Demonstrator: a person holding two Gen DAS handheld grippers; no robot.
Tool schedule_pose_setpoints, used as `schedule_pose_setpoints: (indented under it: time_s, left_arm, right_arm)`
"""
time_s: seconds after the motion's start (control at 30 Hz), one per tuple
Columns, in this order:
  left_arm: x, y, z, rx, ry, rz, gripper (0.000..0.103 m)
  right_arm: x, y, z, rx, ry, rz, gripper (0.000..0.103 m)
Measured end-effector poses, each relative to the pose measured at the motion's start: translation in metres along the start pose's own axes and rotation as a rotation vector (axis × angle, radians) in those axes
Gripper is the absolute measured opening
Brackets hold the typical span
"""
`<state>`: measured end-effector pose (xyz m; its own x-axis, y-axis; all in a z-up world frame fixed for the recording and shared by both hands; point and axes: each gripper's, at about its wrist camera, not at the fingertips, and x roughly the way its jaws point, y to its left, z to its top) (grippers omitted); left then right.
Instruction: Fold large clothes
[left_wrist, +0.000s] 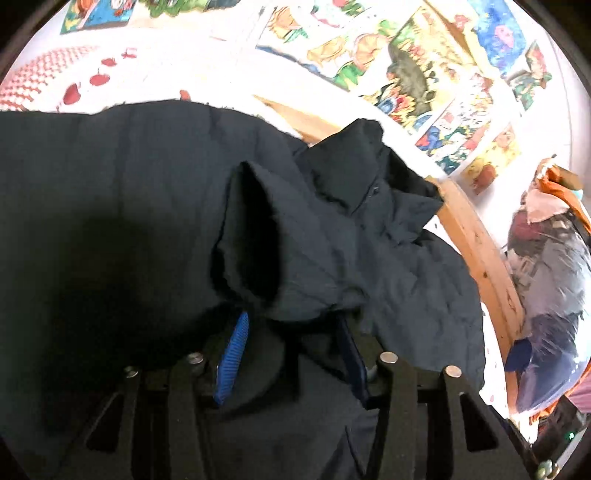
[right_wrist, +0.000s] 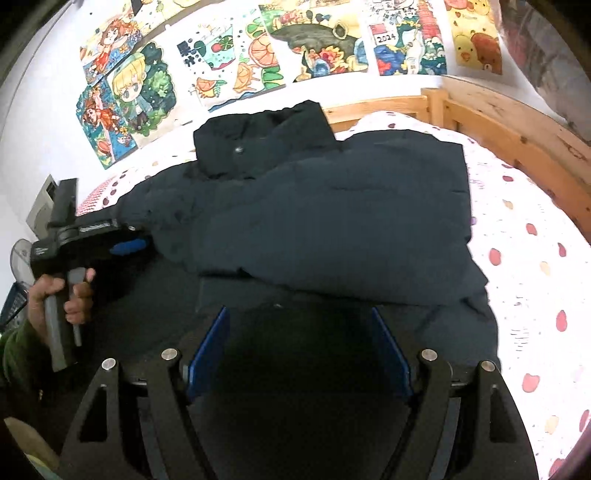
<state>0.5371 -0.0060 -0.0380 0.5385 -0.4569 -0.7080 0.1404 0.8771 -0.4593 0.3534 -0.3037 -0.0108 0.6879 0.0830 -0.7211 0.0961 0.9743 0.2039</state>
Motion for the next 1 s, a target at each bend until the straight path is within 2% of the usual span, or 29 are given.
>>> schedule_pose_setpoints:
  time_s: [0.07,0.1,0.13,0.17,0.27,0.3,0.33,0.37,0.4,0.43,0.47,0.63,0.77,0.87,0.93,1.0]
  left_arm:
    - [-0.009,0.002,-0.002,0.004,-0.02,-0.032,0.053]
    - [-0.009,0.005,0.0,-0.007,-0.029,-0.038,0.072]
    - [-0.01,0.01,0.001,-0.028,-0.043,-0.036,0.079]
    - [-0.01,0.017,0.002,-0.057,-0.056,-0.043,0.079]
    - [0.004,0.027,0.009,-0.12,-0.023,-0.061,0.079]
    - [0.008,0.026,0.009,-0.117,-0.018,-0.049,0.077]
    - [0.012,0.022,0.01,-0.099,-0.009,-0.01,0.057]
    - [0.014,0.018,0.008,-0.088,-0.001,0.001,0.045]
    - [0.014,0.014,0.007,-0.071,0.007,0.018,0.039]
    - [0.01,0.01,0.004,-0.051,-0.013,0.034,0.023]
    - [0.007,0.004,0.002,-0.026,-0.029,0.05,0.012]
    - [-0.029,-0.008,-0.011,0.015,-0.078,0.089,0.008]
    - [-0.054,-0.007,-0.028,0.045,-0.046,0.127,0.008]
    - [-0.044,0.004,-0.042,0.04,0.027,0.178,0.008]
    - [-0.032,0.01,-0.05,0.056,0.056,0.215,0.008]
    - [-0.022,0.01,-0.054,0.082,0.068,0.249,0.008]
  right_arm:
    - [0.0,-0.004,-0.003,-0.021,0.003,-0.022,0.072]
    - [0.0,-0.006,-0.006,-0.023,0.007,-0.031,0.072]
    - [0.005,-0.008,0.0,-0.017,0.013,-0.032,0.072]
    - [0.007,-0.009,0.0,-0.005,0.021,-0.025,0.072]
    - [0.007,-0.009,-0.001,0.002,0.017,-0.025,0.072]
    - [0.006,-0.009,-0.001,-0.003,0.009,-0.03,0.072]
    - [0.004,-0.01,-0.001,-0.007,0.001,-0.037,0.072]
    - [0.002,-0.011,0.0,-0.01,-0.007,-0.048,0.072]
    - [0.0,-0.012,0.001,-0.014,-0.019,-0.063,0.072]
    - [-0.002,-0.013,0.003,-0.018,-0.031,-0.074,0.072]
    - [-0.005,-0.015,0.007,-0.017,-0.049,-0.083,0.072]
    - [-0.01,-0.018,0.037,-0.031,-0.125,-0.118,0.072]
    - [-0.001,-0.012,0.067,-0.074,-0.144,-0.11,0.072]
    - [0.033,-0.003,0.085,-0.126,-0.086,-0.071,0.072]
    - [0.073,0.002,0.09,-0.149,0.009,-0.045,0.072]
    - [0.105,0.007,0.086,-0.183,0.086,-0.061,0.071]
